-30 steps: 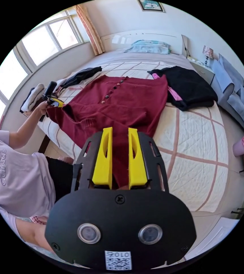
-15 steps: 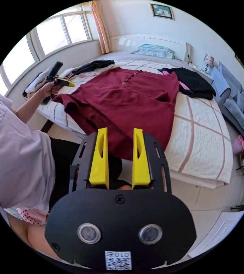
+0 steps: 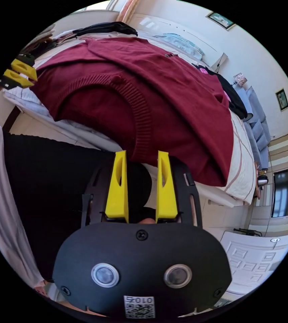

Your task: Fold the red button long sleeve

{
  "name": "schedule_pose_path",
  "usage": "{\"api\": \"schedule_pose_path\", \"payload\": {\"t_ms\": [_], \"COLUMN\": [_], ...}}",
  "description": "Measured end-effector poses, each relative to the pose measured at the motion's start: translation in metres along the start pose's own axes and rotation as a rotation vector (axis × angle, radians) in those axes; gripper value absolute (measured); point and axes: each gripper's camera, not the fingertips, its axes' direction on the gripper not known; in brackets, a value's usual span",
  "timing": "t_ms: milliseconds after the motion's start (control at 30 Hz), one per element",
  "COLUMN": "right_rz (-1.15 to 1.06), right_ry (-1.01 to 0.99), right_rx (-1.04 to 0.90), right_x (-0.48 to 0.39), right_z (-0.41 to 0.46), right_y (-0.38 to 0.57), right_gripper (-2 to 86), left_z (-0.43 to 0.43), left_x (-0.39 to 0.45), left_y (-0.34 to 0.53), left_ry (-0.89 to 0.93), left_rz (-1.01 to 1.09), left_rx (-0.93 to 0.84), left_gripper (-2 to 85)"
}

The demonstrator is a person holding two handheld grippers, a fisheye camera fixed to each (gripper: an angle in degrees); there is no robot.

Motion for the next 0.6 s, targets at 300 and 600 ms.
{"api": "schedule_pose_path", "payload": {"t_ms": [300, 600], "right_rz": [0.079, 0.123], "right_ry": [-0.132, -0.196], "right_rx": [0.0, 0.005], "right_x": [0.044, 0.059], "right_z": [-0.036, -0.04], "right_y": [-0.01, -0.008], "right_gripper": [1.8, 1.5], "left_z": [0.035, 0.042], "left_x": [0.094, 0.116], "left_y": [-0.019, -0.021], "left_ry": [-0.358, -0.373], "left_rz": [0.221, 0.321], "left_rx": [0.037, 0.073], "left_gripper": [6.6, 7.3]}}
